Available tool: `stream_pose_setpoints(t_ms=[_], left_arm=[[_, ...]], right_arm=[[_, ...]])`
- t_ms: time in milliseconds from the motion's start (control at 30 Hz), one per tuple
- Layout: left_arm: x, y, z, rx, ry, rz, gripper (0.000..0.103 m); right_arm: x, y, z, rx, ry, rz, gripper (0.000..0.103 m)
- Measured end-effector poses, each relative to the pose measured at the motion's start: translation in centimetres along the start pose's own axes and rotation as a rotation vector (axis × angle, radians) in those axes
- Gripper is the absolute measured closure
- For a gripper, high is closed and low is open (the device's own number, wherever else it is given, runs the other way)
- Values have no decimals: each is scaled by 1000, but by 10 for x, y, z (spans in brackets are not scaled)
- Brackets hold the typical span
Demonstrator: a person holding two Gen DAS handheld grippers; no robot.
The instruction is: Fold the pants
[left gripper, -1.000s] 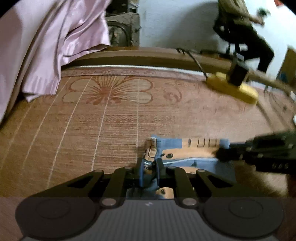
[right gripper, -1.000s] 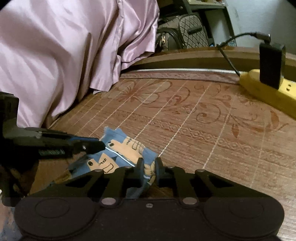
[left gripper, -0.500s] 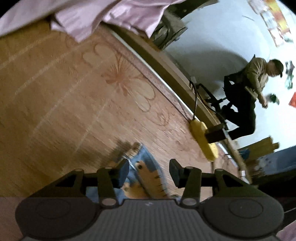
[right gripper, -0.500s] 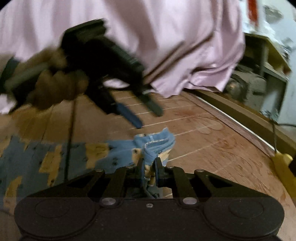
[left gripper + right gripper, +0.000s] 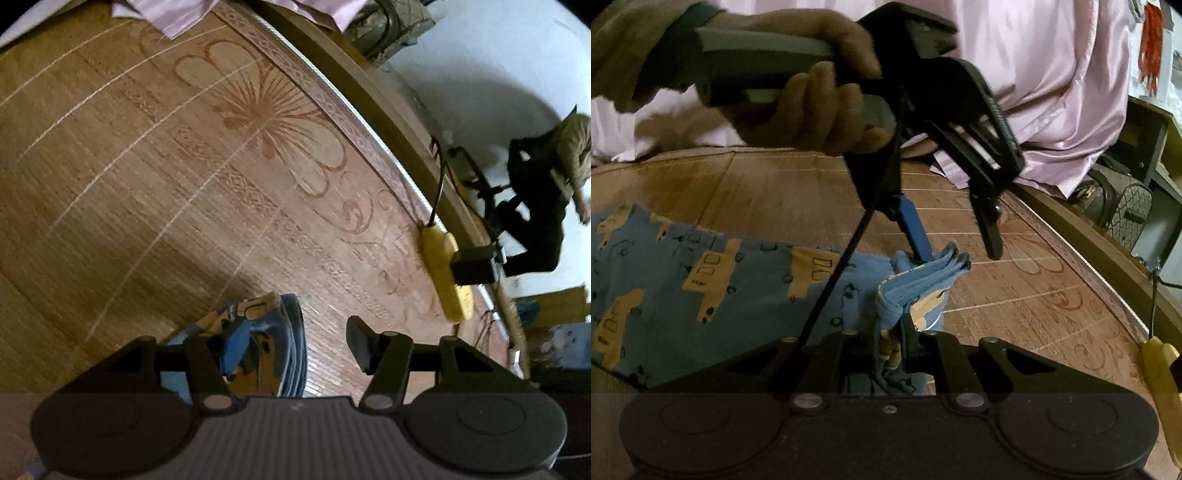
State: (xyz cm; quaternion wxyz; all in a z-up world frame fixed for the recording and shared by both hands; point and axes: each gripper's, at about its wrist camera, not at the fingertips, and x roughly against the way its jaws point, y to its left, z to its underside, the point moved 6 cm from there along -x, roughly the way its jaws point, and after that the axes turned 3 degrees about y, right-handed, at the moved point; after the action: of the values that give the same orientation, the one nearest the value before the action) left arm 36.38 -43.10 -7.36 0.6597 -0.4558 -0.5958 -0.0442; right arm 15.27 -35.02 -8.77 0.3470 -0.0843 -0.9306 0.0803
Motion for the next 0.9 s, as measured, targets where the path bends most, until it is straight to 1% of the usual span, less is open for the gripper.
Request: stream_pose_setpoints(t_ms=[67,133,167,200,233,300,333,367,400,533,700,800,900], left_arm=[[-1,-4,0,-3,6,-11,40],[-3,-5,2,-3,19,-50,42],[-4,-6,3,-6,24,-72,46],[-4,-7,3,-8,26,-92,53],[-5,-8,4,-11,27,-110,69],[-6,-9,6,-20,35,-144,80],[-4,-8,6,-15,30,-146,85],[-3,-6,7,-8,23,-138,88],[-1,-5,8,1,15,-124,93],[16,2,16,28,-31,-80,96],[57,13,36,52,-130,11,97],[85,21,55,63,-196,45,97],[109,31,78,78,-260,92,97]], right_arm=[[1,2,1,15,-2,1,92],[1,4,1,28,-4,1,92],[2,5,1,33,-4,1,92],[2,6,1,40,-6,1,92],[3,7,2,47,-7,2,92],[4,8,2,50,-4,1,92],[5,8,2,52,-5,2,92],[5,8,2,55,-6,3,92],[7,8,2,60,-7,4,92],[20,9,-1,59,-52,4,92],[43,20,-12,103,-146,-7,92],[59,34,-20,164,-202,-20,92],[70,52,-26,232,-233,-50,92]])
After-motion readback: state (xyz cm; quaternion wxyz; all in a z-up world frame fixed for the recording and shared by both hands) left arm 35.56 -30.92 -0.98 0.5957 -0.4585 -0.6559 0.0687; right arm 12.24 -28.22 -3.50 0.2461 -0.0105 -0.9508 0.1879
